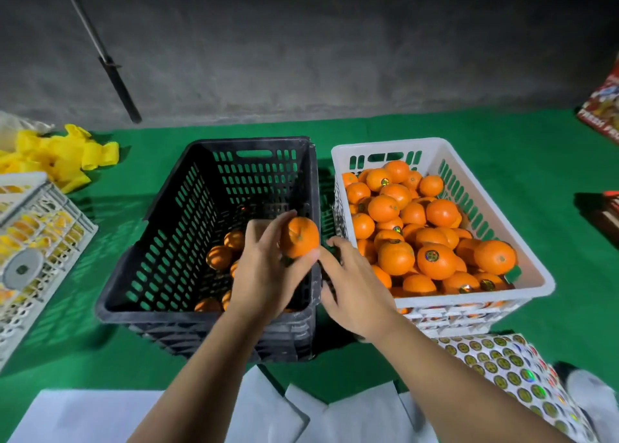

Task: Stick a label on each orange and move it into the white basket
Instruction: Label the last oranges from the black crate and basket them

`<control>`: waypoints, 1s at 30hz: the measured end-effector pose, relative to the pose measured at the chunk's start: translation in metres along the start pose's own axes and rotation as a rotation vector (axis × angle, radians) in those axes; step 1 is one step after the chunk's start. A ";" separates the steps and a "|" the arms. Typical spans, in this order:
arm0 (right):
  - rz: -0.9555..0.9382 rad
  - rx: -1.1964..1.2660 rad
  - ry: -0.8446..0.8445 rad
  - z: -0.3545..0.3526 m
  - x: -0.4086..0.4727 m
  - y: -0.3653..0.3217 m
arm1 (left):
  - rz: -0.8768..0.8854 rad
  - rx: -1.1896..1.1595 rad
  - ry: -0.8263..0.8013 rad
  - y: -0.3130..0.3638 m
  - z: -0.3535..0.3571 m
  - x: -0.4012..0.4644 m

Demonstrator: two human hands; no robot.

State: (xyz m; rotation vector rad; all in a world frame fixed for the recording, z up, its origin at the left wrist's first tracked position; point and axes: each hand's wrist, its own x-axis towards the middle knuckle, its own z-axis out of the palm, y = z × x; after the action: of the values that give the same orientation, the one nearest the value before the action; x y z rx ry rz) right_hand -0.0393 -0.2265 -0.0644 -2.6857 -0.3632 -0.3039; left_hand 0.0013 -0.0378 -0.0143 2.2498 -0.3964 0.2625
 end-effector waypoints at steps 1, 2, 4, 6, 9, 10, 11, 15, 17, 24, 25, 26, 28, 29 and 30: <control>0.011 0.047 0.004 0.001 -0.006 0.001 | 0.024 -0.029 -0.003 0.007 0.005 -0.019; 0.017 0.087 0.009 0.001 -0.012 0.001 | 0.056 -0.029 -0.021 0.012 0.011 -0.037; 0.022 0.141 0.017 0.001 -0.025 0.004 | 0.157 0.026 -0.023 0.018 0.027 -0.070; 0.035 0.184 0.008 0.004 -0.039 0.005 | 0.247 0.046 0.040 0.019 0.042 -0.095; 0.033 0.264 0.055 0.008 -0.068 0.001 | 0.297 0.007 0.091 0.016 0.056 -0.116; 0.057 0.306 0.073 0.010 -0.079 0.000 | 0.327 0.015 0.079 0.013 0.061 -0.123; 0.103 0.338 0.078 0.011 -0.090 -0.001 | 0.352 0.018 0.052 0.010 0.067 -0.131; 0.187 0.217 0.062 0.037 -0.136 0.003 | 0.085 -0.247 -0.091 0.001 0.101 -0.174; 0.339 0.244 -0.020 0.053 -0.160 0.009 | -0.057 -0.360 -0.200 -0.007 0.121 -0.191; 0.526 -0.095 -0.363 0.074 -0.228 0.049 | -0.170 -0.352 -0.657 -0.032 0.168 -0.199; 0.549 -0.109 -0.400 0.074 -0.231 0.053 | -0.165 -0.317 -0.689 -0.035 0.172 -0.200; 0.564 -0.114 -0.431 0.074 -0.233 0.056 | -0.161 -0.292 -0.719 -0.040 0.176 -0.201; 0.592 -0.122 -0.449 0.074 -0.235 0.059 | -0.191 -0.278 -0.749 -0.049 0.181 -0.203; 0.611 -0.133 -0.418 0.074 -0.236 0.061 | -0.216 -0.278 -0.744 -0.052 0.183 -0.202; 0.648 -0.159 -0.370 0.073 -0.238 0.063 | -0.243 -0.281 -0.738 -0.054 0.184 -0.200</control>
State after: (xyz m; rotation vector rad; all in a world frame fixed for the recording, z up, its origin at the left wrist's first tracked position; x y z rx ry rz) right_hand -0.2331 -0.3001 -0.2156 -2.8268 0.4510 0.3715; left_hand -0.1543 -0.1054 -0.2331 2.0201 -0.4931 -0.7273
